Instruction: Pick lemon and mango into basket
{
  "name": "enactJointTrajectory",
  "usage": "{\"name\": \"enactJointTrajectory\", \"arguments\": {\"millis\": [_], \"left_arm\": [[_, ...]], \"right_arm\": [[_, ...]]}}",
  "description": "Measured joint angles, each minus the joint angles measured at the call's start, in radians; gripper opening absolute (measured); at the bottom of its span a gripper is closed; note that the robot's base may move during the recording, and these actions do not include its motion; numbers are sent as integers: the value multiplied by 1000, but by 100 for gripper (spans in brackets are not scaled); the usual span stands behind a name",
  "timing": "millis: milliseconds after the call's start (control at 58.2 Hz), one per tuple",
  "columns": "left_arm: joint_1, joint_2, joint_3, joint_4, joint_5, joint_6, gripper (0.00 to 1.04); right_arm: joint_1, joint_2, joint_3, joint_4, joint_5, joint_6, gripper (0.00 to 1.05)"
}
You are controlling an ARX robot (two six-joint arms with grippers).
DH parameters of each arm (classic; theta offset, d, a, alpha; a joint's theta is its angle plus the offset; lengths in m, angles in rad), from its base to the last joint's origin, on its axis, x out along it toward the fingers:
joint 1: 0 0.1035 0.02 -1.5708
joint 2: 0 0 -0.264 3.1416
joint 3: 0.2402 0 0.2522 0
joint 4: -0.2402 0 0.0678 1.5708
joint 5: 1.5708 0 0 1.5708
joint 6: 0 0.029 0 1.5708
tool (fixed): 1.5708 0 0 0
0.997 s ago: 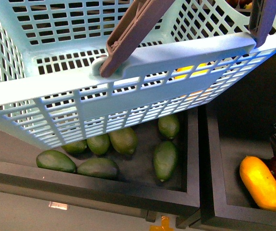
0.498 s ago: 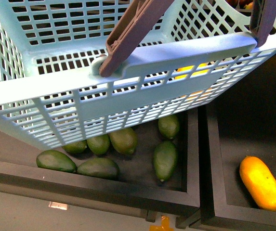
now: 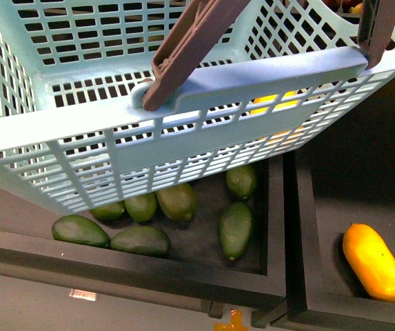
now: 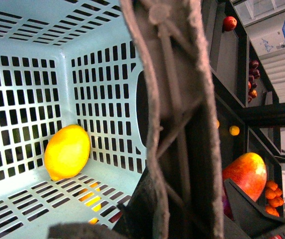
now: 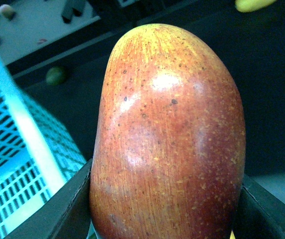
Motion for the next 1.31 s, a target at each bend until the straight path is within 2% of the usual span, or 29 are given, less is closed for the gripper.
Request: {"name": "enactJointTrajectory", "arguments": {"millis": [292, 430, 808, 1065, 1186, 1306], "left_arm": [[0, 0, 0, 0, 1, 0, 5], [0, 0, 0, 0, 0, 0, 5], [0, 0, 0, 0, -2, 0, 5], [0, 0, 0, 0, -1, 0, 5], [0, 2, 0, 0, 6, 3, 5], [0, 2, 0, 0, 0, -1, 5]], "right_arm": [[329, -19, 10, 60, 138, 101, 63], [400, 84, 70, 105, 201, 127, 63], [468, 240, 162, 135, 256, 179, 63], [449, 231, 160, 134, 275, 206, 97], [425, 192, 138, 134, 290, 205, 96], [385, 97, 84, 115, 359, 170, 96]]}}
